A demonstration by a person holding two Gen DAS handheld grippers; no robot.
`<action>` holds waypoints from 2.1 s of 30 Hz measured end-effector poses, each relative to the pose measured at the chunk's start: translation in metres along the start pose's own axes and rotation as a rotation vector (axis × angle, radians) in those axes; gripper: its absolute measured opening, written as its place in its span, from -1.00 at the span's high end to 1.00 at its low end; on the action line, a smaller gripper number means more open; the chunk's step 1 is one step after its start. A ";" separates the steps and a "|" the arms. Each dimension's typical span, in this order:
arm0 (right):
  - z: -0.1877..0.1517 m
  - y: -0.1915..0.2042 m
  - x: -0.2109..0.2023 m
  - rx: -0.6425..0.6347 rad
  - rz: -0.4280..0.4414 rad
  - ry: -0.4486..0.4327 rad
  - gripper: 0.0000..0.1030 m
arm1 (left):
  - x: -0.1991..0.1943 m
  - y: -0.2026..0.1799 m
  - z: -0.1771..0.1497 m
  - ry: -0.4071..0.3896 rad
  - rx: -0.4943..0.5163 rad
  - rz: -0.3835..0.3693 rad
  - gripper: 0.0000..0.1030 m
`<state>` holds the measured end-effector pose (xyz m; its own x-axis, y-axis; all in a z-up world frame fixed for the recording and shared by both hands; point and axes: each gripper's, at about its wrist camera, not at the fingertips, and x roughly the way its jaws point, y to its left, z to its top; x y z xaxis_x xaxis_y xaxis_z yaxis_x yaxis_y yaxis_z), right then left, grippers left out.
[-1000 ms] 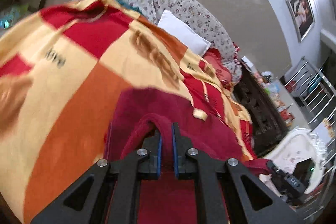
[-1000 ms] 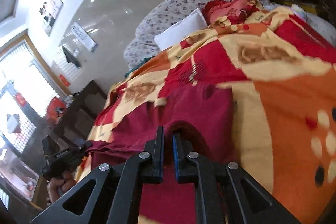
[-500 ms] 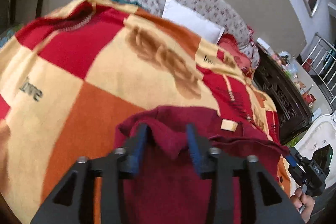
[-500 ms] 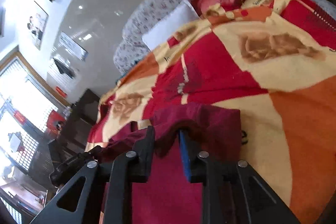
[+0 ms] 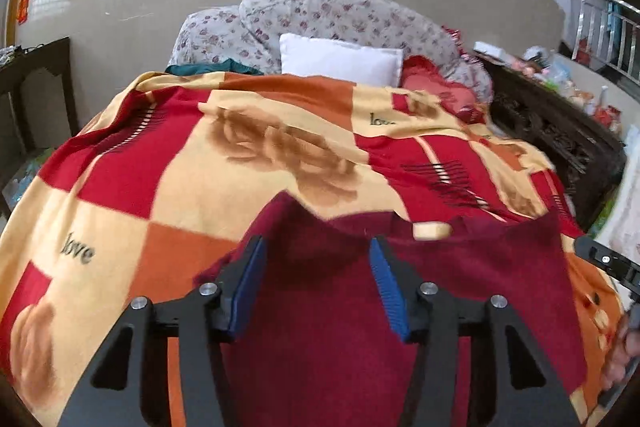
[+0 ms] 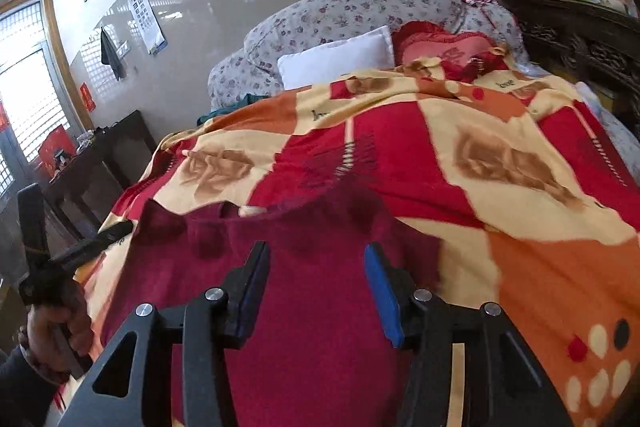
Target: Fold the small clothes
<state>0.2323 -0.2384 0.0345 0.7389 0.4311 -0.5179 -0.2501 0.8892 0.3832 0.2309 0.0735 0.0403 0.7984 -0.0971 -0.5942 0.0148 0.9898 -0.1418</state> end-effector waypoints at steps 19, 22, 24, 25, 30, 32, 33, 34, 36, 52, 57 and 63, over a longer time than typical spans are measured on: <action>0.009 -0.017 0.047 0.060 0.000 0.063 0.01 | 0.006 0.053 -0.022 0.083 -0.119 0.058 -0.25; -0.001 -0.018 -0.002 0.034 0.019 0.074 -0.41 | -0.042 0.060 -0.039 0.060 -0.078 0.012 -0.36; -0.021 -0.024 -0.033 0.048 0.046 0.104 -0.50 | -0.070 0.063 -0.059 0.088 -0.053 -0.021 -0.36; -0.032 -0.028 -0.043 0.064 0.075 0.120 -0.50 | -0.080 0.065 -0.068 0.109 -0.050 -0.045 -0.36; -0.097 -0.051 -0.070 0.226 0.168 0.209 -0.55 | -0.111 0.082 -0.121 0.263 -0.156 -0.136 -0.36; -0.119 -0.060 -0.066 0.323 0.238 0.246 -0.55 | -0.111 0.084 -0.137 0.315 -0.224 -0.197 -0.35; -0.128 -0.063 -0.062 0.368 0.267 0.259 -0.55 | -0.109 0.084 -0.146 0.344 -0.256 -0.222 -0.35; -0.136 -0.064 -0.058 0.400 0.287 0.268 -0.55 | -0.106 0.082 -0.152 0.364 -0.273 -0.236 -0.35; -0.148 -0.068 -0.048 0.474 0.327 0.295 -0.56 | -0.100 0.080 -0.162 0.378 -0.313 -0.247 -0.35; -0.152 -0.070 -0.042 0.488 0.377 0.177 -0.28 | -0.057 0.105 -0.151 0.355 -0.719 -0.566 -0.47; -0.142 -0.062 -0.042 0.396 0.295 0.175 -0.09 | -0.063 0.103 -0.140 0.298 -0.695 -0.468 -0.35; -0.133 -0.046 -0.034 0.291 0.205 0.180 0.51 | -0.064 0.091 -0.143 0.299 -0.571 -0.287 0.75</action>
<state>0.1355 -0.2732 -0.0669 0.5640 0.6379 -0.5244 -0.1742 0.7126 0.6796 0.0948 0.1552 -0.0476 0.6094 -0.4519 -0.6514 -0.1836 0.7189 -0.6704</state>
